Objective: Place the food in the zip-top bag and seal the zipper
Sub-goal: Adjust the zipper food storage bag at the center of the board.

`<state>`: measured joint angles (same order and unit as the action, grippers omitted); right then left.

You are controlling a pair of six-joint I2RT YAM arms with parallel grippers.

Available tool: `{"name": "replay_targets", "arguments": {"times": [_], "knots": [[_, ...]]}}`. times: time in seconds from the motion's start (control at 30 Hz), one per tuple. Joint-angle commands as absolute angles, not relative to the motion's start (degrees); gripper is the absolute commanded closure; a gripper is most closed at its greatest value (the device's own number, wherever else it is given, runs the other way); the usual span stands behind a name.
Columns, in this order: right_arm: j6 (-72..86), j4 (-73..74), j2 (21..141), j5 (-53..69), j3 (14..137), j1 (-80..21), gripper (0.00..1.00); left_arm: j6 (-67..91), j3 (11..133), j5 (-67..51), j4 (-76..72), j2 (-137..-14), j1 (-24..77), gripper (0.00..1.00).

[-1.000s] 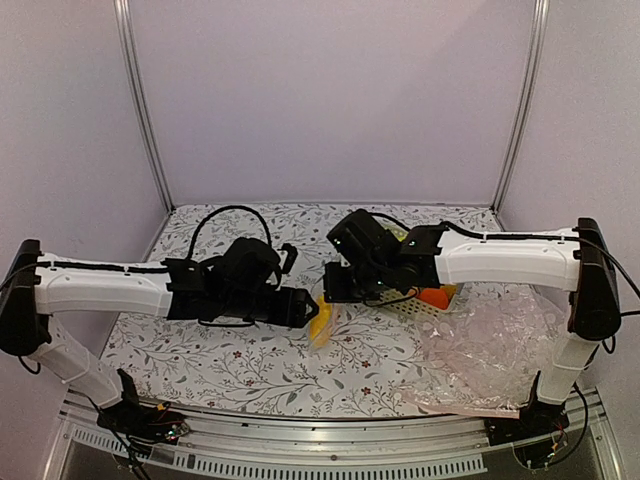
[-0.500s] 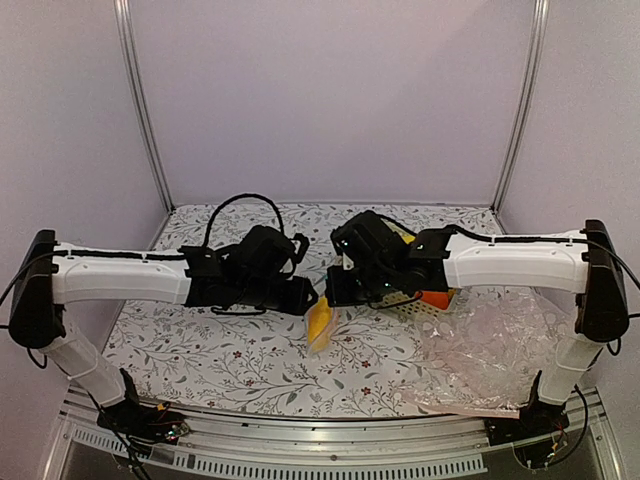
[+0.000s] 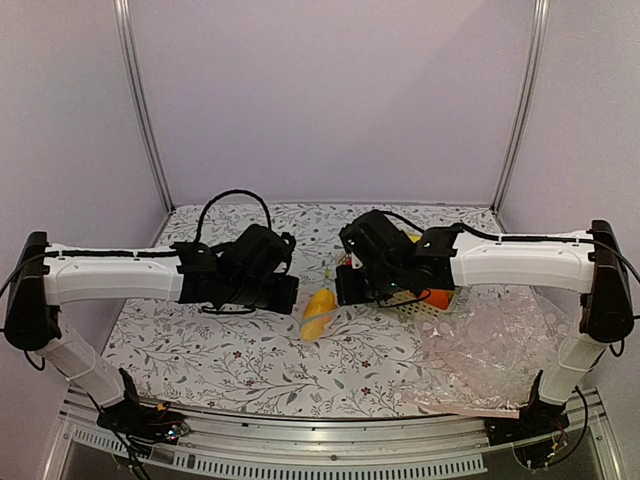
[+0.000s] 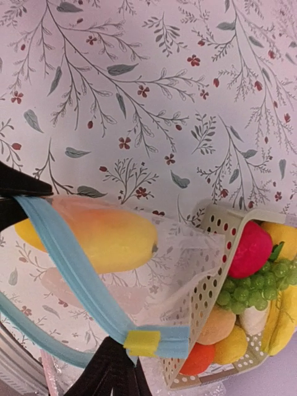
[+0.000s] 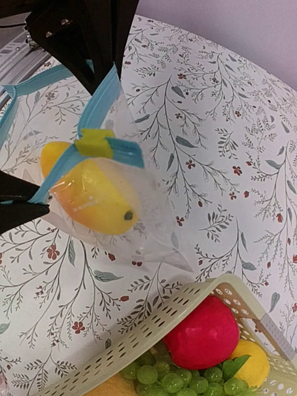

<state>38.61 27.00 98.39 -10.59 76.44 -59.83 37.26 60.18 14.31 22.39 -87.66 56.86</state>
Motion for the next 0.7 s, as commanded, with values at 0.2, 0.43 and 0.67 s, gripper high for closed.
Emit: {"name": "replay_targets", "arguments": {"times": [0.2, 0.43, 0.67], "knots": [[36.79, 30.14, 96.48, -12.74, 74.38, -56.7, 1.0, 39.7, 57.37, 17.93, 27.1, -83.82, 54.16, 0.98], [33.33, 23.71, 97.18, -3.7, 73.07, -56.68, 1.0, 35.12, 56.0, 7.76, 18.92, -83.33, 54.05, 0.7], [28.63, 21.1, 98.34, 4.95, 73.39, -56.64, 1.0, 31.01, 57.81, 2.65, 16.88, -83.99, 54.02, 0.37]]}}
